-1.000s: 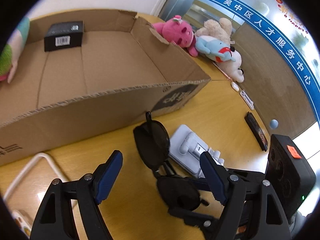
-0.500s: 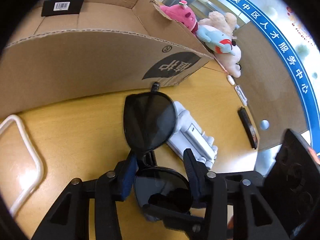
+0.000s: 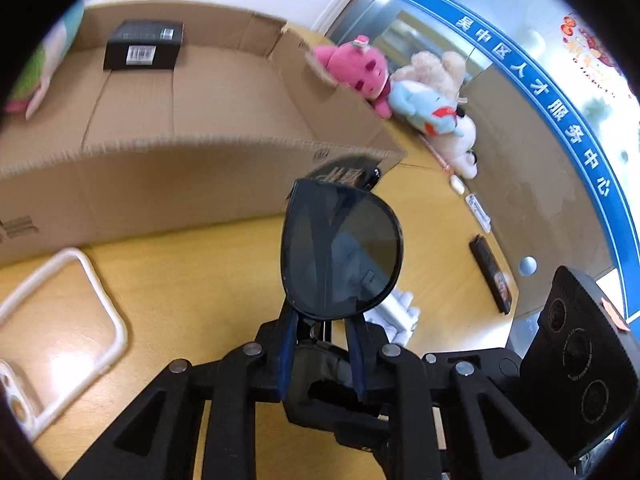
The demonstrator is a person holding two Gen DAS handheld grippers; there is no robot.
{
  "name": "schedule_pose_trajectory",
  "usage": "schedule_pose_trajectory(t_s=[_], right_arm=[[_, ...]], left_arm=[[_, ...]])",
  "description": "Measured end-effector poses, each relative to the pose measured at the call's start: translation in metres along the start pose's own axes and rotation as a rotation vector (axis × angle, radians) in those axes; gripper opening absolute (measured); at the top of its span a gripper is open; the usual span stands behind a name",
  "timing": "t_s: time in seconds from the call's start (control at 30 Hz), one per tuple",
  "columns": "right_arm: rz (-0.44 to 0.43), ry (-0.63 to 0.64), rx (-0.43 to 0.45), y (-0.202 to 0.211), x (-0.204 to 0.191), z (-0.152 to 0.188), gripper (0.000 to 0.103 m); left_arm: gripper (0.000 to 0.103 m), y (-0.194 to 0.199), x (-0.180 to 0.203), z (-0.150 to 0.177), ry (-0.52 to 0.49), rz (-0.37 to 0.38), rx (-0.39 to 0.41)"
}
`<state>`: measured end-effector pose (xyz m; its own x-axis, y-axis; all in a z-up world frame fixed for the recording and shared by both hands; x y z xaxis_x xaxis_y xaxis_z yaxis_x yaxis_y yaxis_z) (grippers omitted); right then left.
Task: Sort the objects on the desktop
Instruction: 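Close the left tool on the sunglasses lenses while the right tool clamps a temple arm, then carry the sunglasses up and into the cardboard box with both tools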
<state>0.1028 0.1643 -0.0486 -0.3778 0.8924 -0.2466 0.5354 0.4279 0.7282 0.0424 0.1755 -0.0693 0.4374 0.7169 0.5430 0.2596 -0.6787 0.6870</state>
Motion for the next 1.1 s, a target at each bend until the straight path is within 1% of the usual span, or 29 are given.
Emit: schedule_pose_trajectory(t_s=[0.13, 0.3, 0.47, 0.5, 0.7, 0.83, 1.0, 1.1], right_arm=[[0.012, 0.032, 0.054, 0.016, -0.003, -0.021, 0.007], [0.022, 0.075, 0.113, 0.034, -0.007, -0.048, 0.007], [0.02, 0.107, 0.167, 0.048, -0.007, -0.082, 0.007], [0.019, 0.111, 0.176, 0.05, -0.006, -0.087, 0.007], [0.013, 0.134, 0.261, 0.07, 0.001, -0.149, 0.007], [0.028, 0.163, 0.292, 0.076, 0.011, -0.19, 0.007], [0.036, 0.194, 0.307, 0.076, 0.026, -0.241, 0.007], [0.03, 0.201, 0.292, 0.065, 0.04, -0.27, 0.007]], left_arm=[[0.022, 0.018, 0.01, -0.016, -0.021, 0.012, 0.059], [0.021, 0.037, 0.022, -0.037, -0.05, 0.029, 0.11], [0.021, 0.056, 0.034, -0.07, -0.103, 0.03, 0.162], [0.021, 0.061, 0.036, -0.078, -0.117, 0.032, 0.173], [0.021, 0.083, 0.053, -0.137, -0.211, 0.031, 0.244], [0.021, 0.092, 0.058, -0.179, -0.248, 0.043, 0.281], [0.021, 0.093, 0.052, -0.232, -0.242, 0.067, 0.299], [0.021, 0.083, 0.037, -0.263, -0.215, 0.042, 0.287]])
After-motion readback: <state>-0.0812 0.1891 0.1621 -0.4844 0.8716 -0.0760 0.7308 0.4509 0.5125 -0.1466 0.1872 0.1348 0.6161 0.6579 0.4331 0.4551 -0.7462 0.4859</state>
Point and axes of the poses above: each gripper's, at about its wrist camera, not at the fingertips, and y roughly against the way its jaws point, x to its right, z to its underside, the point moved 10 cm from there along -y, roughly the way its jaws point, and after that the axes turned 2 degrees about z, right-handed, at the moved point
